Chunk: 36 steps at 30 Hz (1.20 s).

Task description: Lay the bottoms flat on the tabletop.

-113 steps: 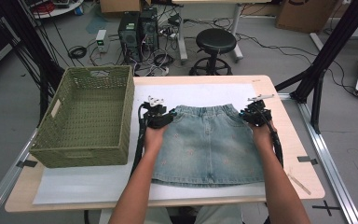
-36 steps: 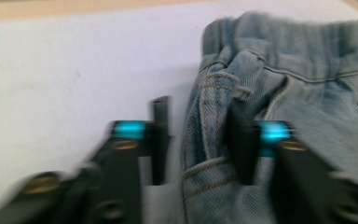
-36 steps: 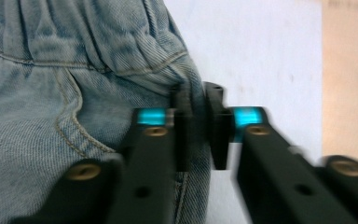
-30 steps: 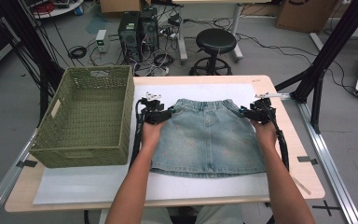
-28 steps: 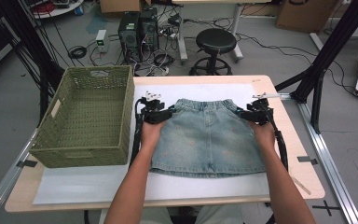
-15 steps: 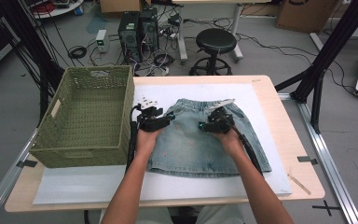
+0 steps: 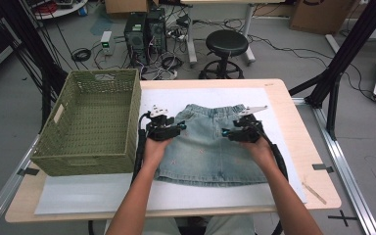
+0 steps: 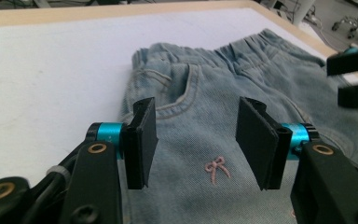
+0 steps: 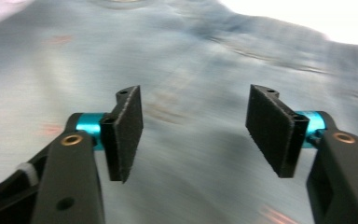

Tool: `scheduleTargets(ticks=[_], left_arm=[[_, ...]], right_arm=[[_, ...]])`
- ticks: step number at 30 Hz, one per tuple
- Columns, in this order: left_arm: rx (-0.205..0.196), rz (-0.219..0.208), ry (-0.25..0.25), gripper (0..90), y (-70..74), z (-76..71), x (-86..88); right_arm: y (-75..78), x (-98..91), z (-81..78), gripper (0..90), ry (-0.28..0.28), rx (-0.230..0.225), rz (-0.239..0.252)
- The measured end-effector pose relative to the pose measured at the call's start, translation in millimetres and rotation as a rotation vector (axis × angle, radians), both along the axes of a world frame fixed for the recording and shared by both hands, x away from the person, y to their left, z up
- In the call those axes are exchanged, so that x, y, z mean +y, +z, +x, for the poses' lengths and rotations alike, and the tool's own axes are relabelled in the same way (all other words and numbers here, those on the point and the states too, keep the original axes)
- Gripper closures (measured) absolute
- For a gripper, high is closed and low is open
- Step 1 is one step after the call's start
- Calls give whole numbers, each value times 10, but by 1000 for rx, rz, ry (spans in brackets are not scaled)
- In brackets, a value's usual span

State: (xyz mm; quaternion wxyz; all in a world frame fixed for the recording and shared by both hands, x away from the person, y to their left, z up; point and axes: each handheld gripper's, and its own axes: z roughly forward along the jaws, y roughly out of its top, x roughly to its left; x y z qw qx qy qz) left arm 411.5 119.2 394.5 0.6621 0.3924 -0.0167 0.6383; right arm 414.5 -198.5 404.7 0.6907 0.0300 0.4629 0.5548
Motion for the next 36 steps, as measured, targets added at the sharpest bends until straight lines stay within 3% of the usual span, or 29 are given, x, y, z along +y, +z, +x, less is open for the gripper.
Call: scheduleTargets(ticks=[2,6,7,9,12,14,16,18,20,23,27,30,36], left_arm=[[12,14,24,481,16,56,-62],[88,30,95,511,59,211,-152],[98,25,113,530,59,241,-159],[111,25,157,537,58,278,-161],[102,28,204,574,29,299,-163],[108,24,208,599,3,288,-154],[110,15,187,607,-40,255,-126],[84,2,141,591,-113,220,-68],[60,3,103,571,-172,187,5],[26,7,49,559,-228,144,102],[-12,22,-2,518,-276,73,167],[-35,28,-22,488,-308,24,190],[-38,35,-17,478,-356,-3,222]], right_arm=[[29,-136,52,427,-56,32,58],[61,-203,291,436,-127,94,67],[48,-224,318,436,-100,70,69],[28,-245,316,435,-84,80,69],[-30,-355,237,413,-28,134,24],[-108,-500,159,383,19,124,37],[-211,-656,101,409,51,72,79],[-319,-767,82,474,42,46,105],[-427,-817,93,501,40,41,94],[-598,-749,109,519,44,27,46],[-798,-552,136,551,98,10,-41],[-901,-375,150,570,101,3,-99],[-985,-20,156,589,57,7,-196]])
